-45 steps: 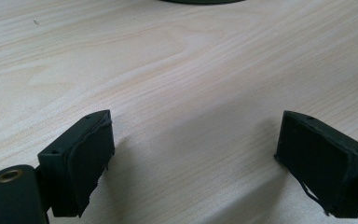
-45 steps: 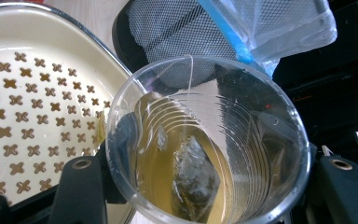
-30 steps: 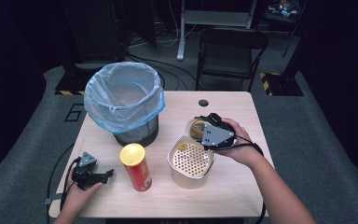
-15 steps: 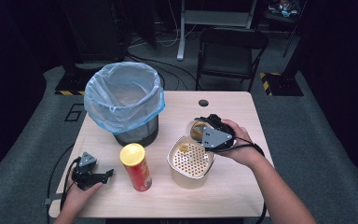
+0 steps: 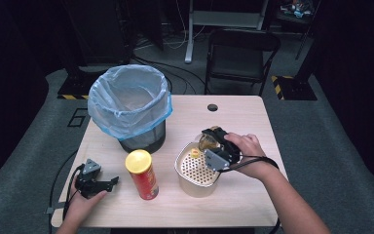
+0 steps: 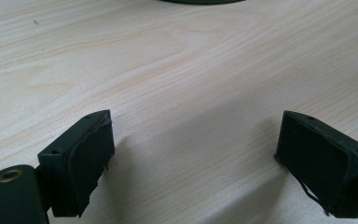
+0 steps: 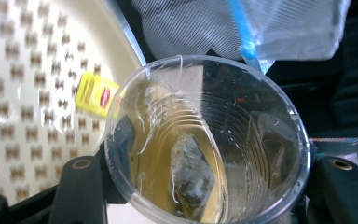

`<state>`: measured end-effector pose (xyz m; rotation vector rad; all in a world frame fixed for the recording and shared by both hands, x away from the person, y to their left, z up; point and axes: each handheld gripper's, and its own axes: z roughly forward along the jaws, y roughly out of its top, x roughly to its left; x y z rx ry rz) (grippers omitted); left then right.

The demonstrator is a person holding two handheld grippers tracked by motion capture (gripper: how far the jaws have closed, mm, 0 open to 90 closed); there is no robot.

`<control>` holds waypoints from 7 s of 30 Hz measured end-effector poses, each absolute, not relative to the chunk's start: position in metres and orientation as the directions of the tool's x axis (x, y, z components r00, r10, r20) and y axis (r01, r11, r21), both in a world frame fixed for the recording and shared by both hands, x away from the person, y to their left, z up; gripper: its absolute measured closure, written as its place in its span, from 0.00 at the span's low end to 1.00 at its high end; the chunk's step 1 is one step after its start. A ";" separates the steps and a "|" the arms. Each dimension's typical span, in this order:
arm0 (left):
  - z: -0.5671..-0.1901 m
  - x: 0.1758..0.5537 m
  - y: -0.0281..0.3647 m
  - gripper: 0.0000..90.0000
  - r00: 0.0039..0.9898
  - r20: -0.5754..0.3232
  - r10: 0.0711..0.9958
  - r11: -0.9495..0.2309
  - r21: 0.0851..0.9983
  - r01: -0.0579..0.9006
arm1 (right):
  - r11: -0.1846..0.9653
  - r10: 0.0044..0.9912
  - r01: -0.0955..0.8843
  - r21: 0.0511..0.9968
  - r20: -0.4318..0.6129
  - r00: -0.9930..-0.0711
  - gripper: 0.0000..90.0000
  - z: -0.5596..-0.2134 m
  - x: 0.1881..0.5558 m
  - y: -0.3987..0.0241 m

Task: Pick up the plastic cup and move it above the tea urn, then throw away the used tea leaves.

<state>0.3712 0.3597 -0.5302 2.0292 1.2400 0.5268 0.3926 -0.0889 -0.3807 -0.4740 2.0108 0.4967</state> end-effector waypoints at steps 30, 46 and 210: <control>-0.530 0.371 0.360 0.12 0.461 -0.013 0.887 -0.305 0.734 0.607 | 0.684 -0.562 -0.504 -0.528 -0.821 0.097 0.41 -0.406 0.355 -0.081; -0.530 0.371 0.360 0.12 0.461 -0.013 0.887 -0.305 0.734 0.607 | 0.694 -0.563 -0.495 -0.523 -0.822 0.079 0.40 -0.402 0.353 -0.081; -0.490 0.321 0.355 0.16 0.516 -0.228 0.826 -0.162 0.780 0.604 | 0.288 0.691 0.043 0.957 -0.176 -0.701 0.30 -0.319 0.403 -0.107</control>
